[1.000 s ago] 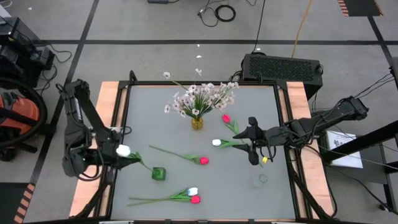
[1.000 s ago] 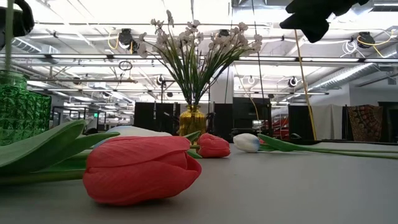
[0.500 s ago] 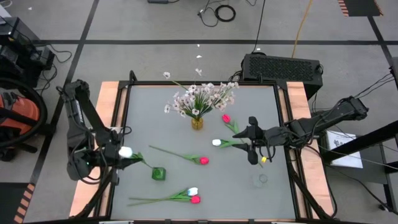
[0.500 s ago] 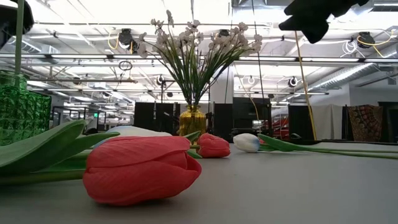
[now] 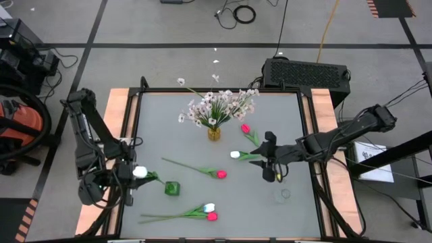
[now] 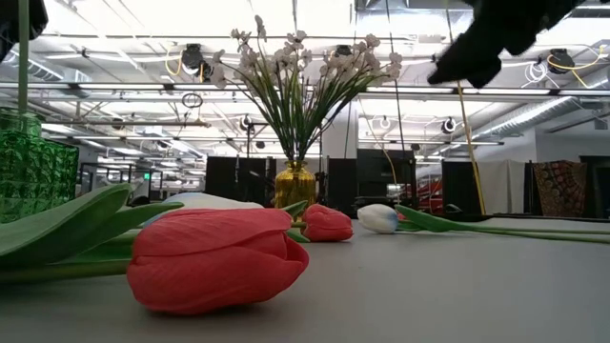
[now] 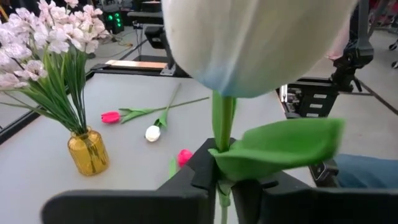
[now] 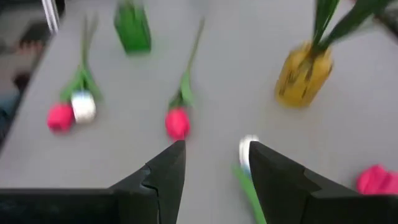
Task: Sort flowers into vase by color
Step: Put the top left white flower into the green vase
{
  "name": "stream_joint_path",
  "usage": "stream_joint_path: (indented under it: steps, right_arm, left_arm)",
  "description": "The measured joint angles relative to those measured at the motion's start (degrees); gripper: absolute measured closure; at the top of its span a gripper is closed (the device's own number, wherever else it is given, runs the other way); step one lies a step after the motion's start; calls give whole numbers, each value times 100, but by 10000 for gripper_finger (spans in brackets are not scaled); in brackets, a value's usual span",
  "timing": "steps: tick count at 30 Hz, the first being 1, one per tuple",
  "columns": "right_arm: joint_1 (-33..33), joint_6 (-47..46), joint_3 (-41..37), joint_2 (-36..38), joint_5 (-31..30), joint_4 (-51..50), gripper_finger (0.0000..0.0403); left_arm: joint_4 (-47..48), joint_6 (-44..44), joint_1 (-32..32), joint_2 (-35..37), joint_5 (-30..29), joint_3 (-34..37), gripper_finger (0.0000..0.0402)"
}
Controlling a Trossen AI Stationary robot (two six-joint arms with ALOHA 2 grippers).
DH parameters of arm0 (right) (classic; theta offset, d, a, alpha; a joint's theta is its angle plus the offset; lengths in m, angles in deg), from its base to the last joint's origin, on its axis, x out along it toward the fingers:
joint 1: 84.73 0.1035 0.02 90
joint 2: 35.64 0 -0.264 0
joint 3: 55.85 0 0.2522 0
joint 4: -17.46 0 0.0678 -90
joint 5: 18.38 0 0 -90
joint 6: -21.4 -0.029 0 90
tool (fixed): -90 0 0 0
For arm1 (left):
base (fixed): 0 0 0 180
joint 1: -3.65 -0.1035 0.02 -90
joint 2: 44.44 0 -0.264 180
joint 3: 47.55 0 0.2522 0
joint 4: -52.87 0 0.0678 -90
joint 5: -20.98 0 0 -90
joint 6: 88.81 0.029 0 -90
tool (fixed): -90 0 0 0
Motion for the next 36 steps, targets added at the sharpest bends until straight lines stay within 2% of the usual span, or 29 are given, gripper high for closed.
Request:
stream_joint_path:
  steps: [9,13,17,28,36]
  right_arm:
    - [-4,-26,-2,-573,75,-705,234]
    - [-29,-20,-2,-709,79,-715,234]
    - [-218,37,-2,-803,228,-805,234]
    - [-693,185,-2,-1585,264,-1008,234]
    - [-1115,473,-3,-2233,678,-1009,250]
  left_arm:
    - [163,-571,0,-211,259,-1,253]
    - [345,-795,1,-234,583,0,226]
    - [385,-846,55,-189,1012,-1,219]
    - [618,-996,513,358,1209,-1,219]
    - [791,-909,614,908,1209,-1,219]
